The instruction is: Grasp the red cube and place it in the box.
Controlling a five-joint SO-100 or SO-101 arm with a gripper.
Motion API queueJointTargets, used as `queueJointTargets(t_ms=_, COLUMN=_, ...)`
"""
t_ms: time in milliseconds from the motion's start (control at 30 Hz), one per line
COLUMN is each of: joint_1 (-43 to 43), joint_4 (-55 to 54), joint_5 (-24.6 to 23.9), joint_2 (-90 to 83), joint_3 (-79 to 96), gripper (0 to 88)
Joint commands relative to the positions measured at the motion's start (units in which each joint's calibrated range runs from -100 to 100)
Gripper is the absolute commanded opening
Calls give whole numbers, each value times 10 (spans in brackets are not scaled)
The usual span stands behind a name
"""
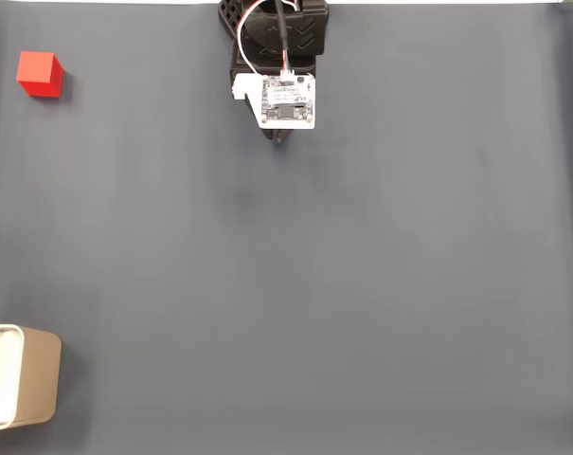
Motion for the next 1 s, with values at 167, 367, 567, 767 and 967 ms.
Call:
queueJointTargets(t_ms=167, joint_1=-4, joint_4=11, joint_5=3, joint_2=1, joint_3=5, gripper=0)
queueJointTargets(t_ms=367, joint_1=-4, joint_4=11, joint_5=3, joint_2=1, joint_3=5, gripper=0)
queueJointTargets(t_ms=567, joint_1=0, joint_4=11, joint_5=3, joint_2=1, joint_3=5, gripper=0)
queueJointTargets(t_ms=767, joint_1=1, joint_4=11, joint_5=2, joint_2=1, joint_3=5, gripper=0)
queueJointTargets(t_ms=967, joint_1=2, joint_4=11, joint_5=3, joint_2=1, joint_3=5, gripper=0)
